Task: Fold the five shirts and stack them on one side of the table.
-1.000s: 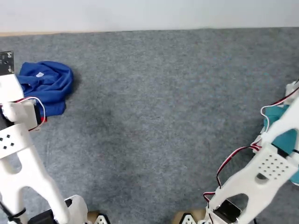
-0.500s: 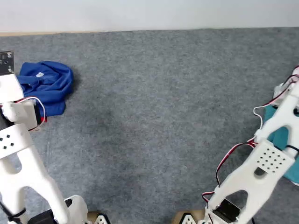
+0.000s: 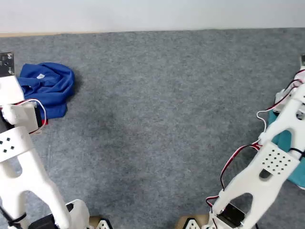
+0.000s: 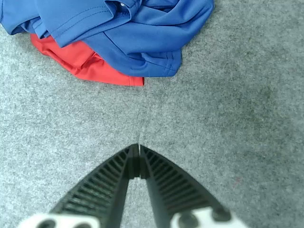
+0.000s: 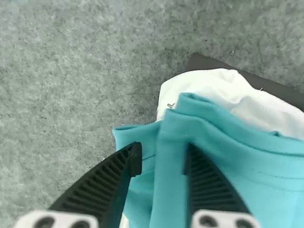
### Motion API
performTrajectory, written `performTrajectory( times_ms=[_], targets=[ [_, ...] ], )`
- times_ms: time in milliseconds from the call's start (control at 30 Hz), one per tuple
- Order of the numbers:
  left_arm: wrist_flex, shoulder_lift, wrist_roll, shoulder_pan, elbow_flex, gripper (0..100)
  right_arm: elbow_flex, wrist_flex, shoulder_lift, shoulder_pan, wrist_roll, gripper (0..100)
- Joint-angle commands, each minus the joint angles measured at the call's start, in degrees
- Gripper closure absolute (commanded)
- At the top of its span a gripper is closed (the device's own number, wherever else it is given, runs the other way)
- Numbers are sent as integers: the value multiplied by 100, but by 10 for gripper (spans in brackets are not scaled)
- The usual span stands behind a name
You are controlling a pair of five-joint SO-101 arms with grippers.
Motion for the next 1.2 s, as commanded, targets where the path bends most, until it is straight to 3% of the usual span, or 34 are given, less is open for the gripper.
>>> performTrajectory(
  times_ms=[0,1167],
  targets=[
    [-88,-141,-44,53,-22,992,-158,-48,-321,-22,-9,930],
    [-88,-132,-44,62,-13,992,-440,488,-295,171,325,936]
  ],
)
